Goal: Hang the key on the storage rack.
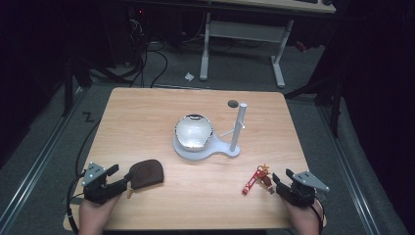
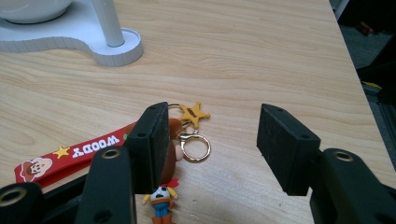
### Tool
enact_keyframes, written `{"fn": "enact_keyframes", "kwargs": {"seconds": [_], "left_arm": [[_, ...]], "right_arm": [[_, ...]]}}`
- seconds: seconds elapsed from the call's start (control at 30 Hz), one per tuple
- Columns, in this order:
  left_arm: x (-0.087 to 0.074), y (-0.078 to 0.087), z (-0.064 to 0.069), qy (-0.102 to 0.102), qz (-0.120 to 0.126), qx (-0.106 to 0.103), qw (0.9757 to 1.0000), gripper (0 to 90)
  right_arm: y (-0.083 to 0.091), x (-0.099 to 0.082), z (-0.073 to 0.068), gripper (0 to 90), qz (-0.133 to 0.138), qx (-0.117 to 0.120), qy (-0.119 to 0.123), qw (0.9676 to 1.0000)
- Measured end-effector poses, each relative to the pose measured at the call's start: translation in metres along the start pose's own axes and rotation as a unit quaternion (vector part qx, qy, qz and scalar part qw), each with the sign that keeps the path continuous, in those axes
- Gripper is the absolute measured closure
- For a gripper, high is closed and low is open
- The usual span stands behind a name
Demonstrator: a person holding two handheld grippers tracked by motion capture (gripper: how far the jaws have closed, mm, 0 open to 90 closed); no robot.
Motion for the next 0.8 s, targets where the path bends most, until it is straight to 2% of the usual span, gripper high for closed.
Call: {"fn": "enact_keyframes", "kwargs": {"seconds": [0.1, 0.2, 0.3, 0.33, 0.37, 0.4, 0.43, 0.5, 0.53, 0.6, 0.67, 0.7, 0.73, 0.8], "left_arm": [[-0.003, 0.001, -0.004, -0.004, 0.003, 0.013, 0.9999, 34.5], [-0.006, 0.001, -0.004, 0.0, 0.007, 0.013, 0.9999, 35.9], [-0.009, -0.001, -0.003, -0.012, -0.001, 0.016, 0.9998, 36.9], [-0.013, -0.001, -0.004, -0.016, -0.007, 0.017, 0.9997, 36.9], [-0.013, -0.001, -0.004, -0.016, -0.007, 0.017, 0.9997, 36.9], [-0.016, -0.002, -0.004, -0.007, -0.01, 0.012, 0.9999, 36.9], [-0.018, -0.003, -0.004, 0.007, -0.013, 0.003, 0.9999, 36.6], [-0.018, -0.004, -0.002, 0.006, -0.017, -0.001, 0.9998, 35.4], [-0.017, -0.005, 0.0, -0.002, -0.016, -0.001, 0.9999, 34.7], [-0.017, -0.005, 0.002, -0.01, -0.016, -0.005, 0.9998, 34.5], [-0.017, -0.006, 0.005, -0.012, -0.017, -0.011, 0.9997, 34.5], [-0.017, -0.007, 0.007, -0.01, -0.022, -0.016, 0.9996, 34.5], [-0.017, -0.007, 0.007, -0.01, -0.022, -0.016, 0.9996, 34.5], [-0.015, -0.005, 0.008, -0.01, -0.018, -0.017, 0.9996, 34.5]], "right_arm": [[0.001, -0.002, 0.001, 47.2, -0.002, -0.003, 0.012, 0.9999], [0.001, -0.004, 0.001, 47.9, -0.006, -0.001, 0.013, 0.9999], [0.001, -0.007, 0.001, 48.3, -0.018, 0.002, 0.014, 0.9997], [0.0, -0.012, -0.001, 48.6, -0.034, 0.005, 0.009, 0.9994], [0.0, -0.014, -0.001, 48.6, -0.041, 0.006, 0.01, 0.9991], [0.0, -0.014, -0.001, 48.6, -0.041, 0.006, 0.01, 0.9991], [-0.002, -0.018, -0.002, 49.3, -0.057, 0.003, 0.018, 0.9982], [-0.001, -0.02, -0.004, 49.7, -0.064, 0.003, 0.022, 0.9977], [-0.001, -0.021, -0.008, 49.5, -0.076, 0.0, 0.037, 0.9964], [-0.001, -0.021, -0.009, 49.3, -0.082, 0.0, 0.041, 0.9958], [-0.002, -0.024, -0.012, 49.0, -0.098, -0.002, 0.052, 0.9938], [-0.003, -0.029, -0.014, 48.9, -0.117, -0.003, 0.056, 0.9915], [-0.003, -0.029, -0.014, 48.9, -0.117, -0.003, 0.056, 0.9915], [-0.004, -0.034, -0.016, 48.7, -0.137, -0.001, 0.06, 0.9888]]}}
Point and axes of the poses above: each handheld gripper's, and its own axes: y roughly backward along the jaws, x roughly out of its top, z roughly to its right, the point moved 10 cm from there along -y, roughly forward along the jaws, and after that the axes turned 12 degrees about -y, right-handed, at the moved point
